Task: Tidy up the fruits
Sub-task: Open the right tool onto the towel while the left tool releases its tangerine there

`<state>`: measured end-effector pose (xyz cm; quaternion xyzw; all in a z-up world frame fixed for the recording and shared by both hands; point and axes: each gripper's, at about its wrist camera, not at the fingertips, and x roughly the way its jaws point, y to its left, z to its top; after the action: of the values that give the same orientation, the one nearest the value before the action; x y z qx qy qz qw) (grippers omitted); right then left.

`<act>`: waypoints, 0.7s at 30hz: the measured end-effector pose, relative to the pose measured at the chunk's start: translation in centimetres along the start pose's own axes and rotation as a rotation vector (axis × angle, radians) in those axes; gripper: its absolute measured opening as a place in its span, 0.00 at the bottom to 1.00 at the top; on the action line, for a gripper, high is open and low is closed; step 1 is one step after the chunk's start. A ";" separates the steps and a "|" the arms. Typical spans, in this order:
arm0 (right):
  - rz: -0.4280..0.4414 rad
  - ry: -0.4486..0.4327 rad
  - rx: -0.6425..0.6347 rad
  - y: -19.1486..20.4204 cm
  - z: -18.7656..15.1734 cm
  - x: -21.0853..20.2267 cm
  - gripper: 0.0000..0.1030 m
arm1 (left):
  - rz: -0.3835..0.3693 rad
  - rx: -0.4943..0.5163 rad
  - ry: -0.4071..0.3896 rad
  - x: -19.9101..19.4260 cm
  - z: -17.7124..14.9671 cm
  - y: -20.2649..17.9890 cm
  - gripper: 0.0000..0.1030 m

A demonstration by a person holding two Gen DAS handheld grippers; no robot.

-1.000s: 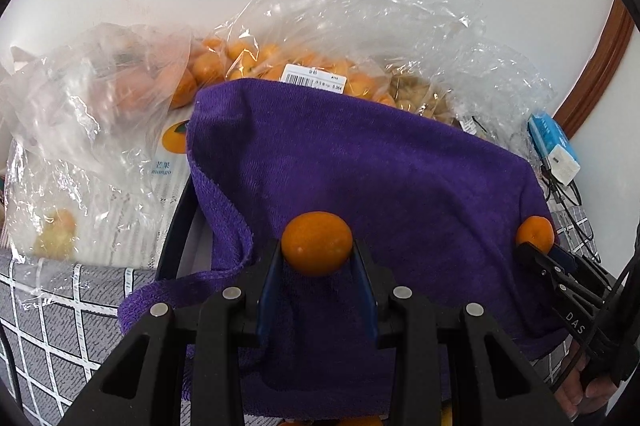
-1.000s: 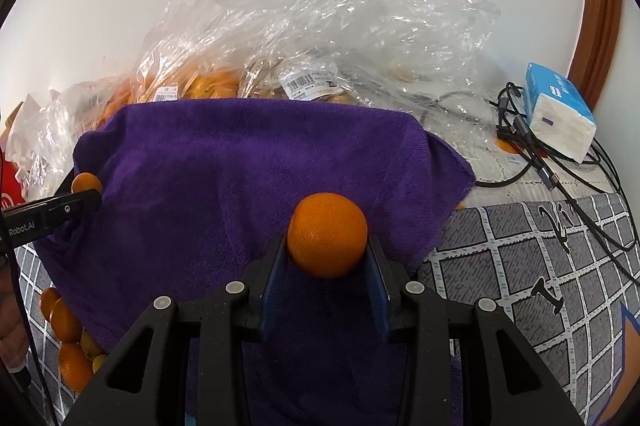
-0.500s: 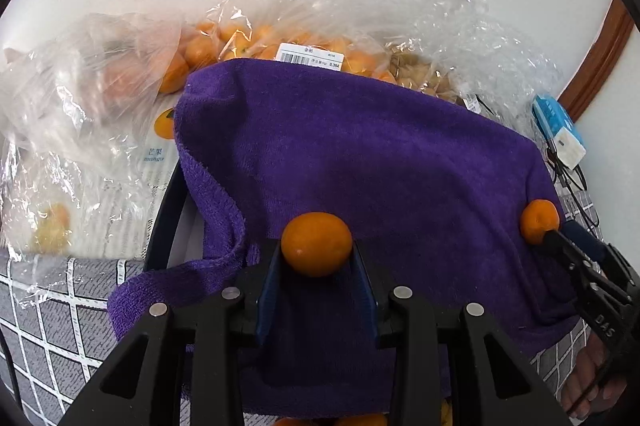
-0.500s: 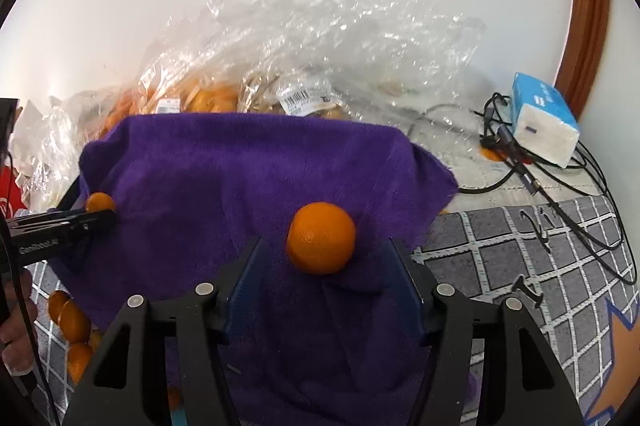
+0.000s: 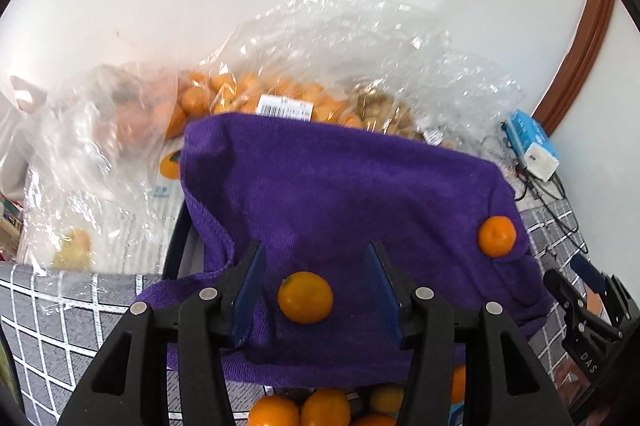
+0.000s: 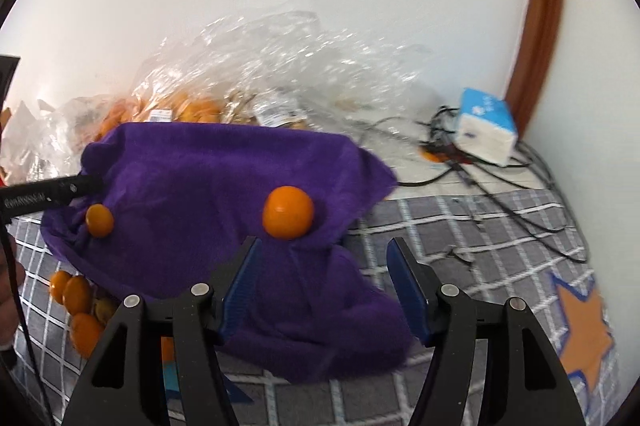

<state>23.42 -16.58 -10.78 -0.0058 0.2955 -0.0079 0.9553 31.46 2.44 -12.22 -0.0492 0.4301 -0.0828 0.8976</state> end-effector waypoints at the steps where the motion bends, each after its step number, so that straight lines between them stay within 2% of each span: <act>1: 0.002 -0.002 0.010 -0.2 -0.1 -0.4 0.62 | -0.001 0.000 -0.013 -0.5 0.0 -0.1 0.48; 5: 0.032 0.001 0.050 -0.9 -0.9 -2.0 0.62 | -0.011 0.004 -0.065 -3.0 0.2 -0.5 0.48; 11: 0.037 0.019 0.024 -0.8 -2.3 -4.2 0.62 | -0.033 0.006 -0.127 -6.7 -0.2 -0.6 0.48; 14: 0.031 0.024 -0.004 -0.5 -3.0 -5.0 0.62 | -0.053 0.010 -0.123 -7.7 -1.3 -0.2 0.48; 21: 0.060 0.048 0.020 0.4 -4.9 -4.6 0.62 | -0.016 0.019 -0.092 -8.2 -5.3 1.5 0.48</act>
<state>16.81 -16.09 -12.23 0.0126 0.3184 0.0175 0.9477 22.41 5.35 -9.55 -0.0480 0.3873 -0.0915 0.9161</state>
